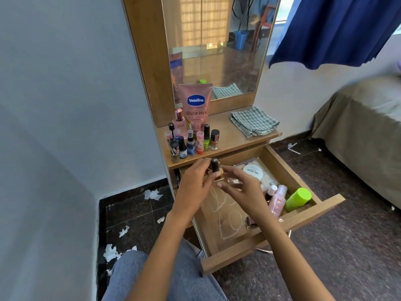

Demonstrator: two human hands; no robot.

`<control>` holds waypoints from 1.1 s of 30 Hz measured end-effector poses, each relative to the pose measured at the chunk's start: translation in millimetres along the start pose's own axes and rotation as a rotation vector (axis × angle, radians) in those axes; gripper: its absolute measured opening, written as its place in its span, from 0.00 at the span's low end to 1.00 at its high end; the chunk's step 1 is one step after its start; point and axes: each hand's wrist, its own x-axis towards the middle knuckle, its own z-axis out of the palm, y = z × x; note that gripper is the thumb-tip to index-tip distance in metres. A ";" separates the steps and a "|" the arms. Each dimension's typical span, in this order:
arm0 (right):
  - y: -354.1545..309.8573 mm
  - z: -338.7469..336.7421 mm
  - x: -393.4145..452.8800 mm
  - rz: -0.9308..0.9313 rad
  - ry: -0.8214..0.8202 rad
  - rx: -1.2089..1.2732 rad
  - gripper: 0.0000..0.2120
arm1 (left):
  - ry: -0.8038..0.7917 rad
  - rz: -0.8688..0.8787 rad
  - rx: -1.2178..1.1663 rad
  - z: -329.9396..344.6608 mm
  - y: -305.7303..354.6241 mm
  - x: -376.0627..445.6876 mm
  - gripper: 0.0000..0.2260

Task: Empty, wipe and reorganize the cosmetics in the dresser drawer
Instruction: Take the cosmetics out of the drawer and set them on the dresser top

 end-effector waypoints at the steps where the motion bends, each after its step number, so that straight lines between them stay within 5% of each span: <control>1: -2.4 1.2 4.6 -0.021 0.025 -0.008 0.18 | -0.001 0.010 -0.008 -0.1 -0.1 1.4 0.10; 9: 0.9 2.8 33.1 0.079 0.256 0.036 0.12 | 0.191 -0.017 0.265 19.2 -8.9 -4.7 0.17; 18: -2.0 28.4 63.6 0.171 0.440 0.043 0.09 | -0.131 -0.075 0.793 48.6 -48.0 -12.1 0.29; 33: -8.6 40.3 80.3 0.227 0.464 -0.004 0.12 | -0.131 -0.127 0.850 48.8 -43.4 -8.4 0.30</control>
